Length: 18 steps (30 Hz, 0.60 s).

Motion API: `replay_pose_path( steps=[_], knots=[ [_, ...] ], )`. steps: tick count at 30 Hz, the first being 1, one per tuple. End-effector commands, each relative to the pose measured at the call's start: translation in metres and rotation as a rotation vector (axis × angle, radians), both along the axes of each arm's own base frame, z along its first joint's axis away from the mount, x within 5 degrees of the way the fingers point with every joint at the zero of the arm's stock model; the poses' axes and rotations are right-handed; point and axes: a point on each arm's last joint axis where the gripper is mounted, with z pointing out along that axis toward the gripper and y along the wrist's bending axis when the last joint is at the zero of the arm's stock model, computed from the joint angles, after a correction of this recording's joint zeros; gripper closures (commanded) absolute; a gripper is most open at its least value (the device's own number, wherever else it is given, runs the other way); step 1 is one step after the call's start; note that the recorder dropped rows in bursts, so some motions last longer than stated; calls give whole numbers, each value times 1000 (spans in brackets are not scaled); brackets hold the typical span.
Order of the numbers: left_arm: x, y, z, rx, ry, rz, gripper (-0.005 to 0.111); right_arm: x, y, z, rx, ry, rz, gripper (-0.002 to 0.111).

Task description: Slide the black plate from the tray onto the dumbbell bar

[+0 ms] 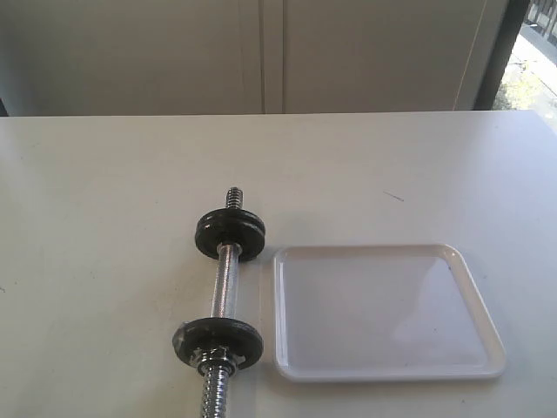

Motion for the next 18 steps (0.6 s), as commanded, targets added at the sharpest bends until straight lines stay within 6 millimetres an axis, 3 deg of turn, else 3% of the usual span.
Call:
replay_pose_path(
  steps=[1, 18],
  knots=[
    [0, 0, 0, -10, -4, 2, 107, 0, 0, -2, 6, 3, -5, 108],
    [0, 0, 0, -10, -4, 2, 107, 1, -7, -2, 7, 2, -135, 108]
  ],
)
